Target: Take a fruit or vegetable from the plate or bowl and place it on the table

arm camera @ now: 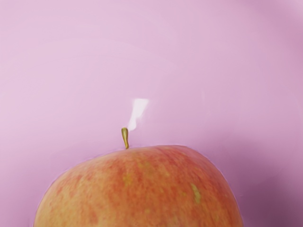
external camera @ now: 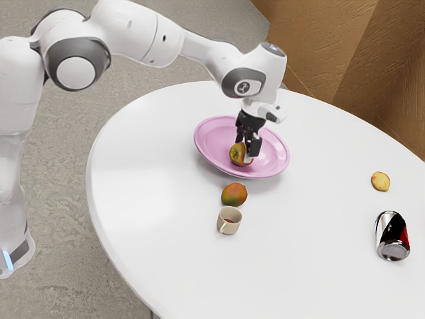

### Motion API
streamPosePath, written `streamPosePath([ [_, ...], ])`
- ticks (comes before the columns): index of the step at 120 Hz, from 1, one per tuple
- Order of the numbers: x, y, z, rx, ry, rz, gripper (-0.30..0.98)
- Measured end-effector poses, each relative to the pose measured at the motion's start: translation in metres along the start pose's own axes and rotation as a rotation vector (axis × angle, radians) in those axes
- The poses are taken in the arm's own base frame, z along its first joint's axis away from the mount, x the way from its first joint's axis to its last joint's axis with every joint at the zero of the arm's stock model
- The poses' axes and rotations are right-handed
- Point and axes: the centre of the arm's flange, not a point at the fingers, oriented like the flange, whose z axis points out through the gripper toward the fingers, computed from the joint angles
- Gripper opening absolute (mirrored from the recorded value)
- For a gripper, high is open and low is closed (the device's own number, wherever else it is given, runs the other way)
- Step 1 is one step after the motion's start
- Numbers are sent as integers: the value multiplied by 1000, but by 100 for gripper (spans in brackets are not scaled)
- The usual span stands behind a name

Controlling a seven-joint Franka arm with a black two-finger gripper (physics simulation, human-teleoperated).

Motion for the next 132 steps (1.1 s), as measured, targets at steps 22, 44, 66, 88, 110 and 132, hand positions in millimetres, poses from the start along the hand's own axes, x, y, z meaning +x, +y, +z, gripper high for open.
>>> streamPosePath([
  [22, 2, -1, 11, 0, -13, -2, 69],
  [44, 4, -1, 18, -6, -20, -5, 69],
  [66, 5, -2, 20, -15, -19, -14, 40],
  [88, 5, 5, -1, -7, 14, -8, 30],
  [110, 13, 64, -70, 4, 102, 81, 29],
  [132, 14, 132, -113, 22, 131, 187, 27],
])
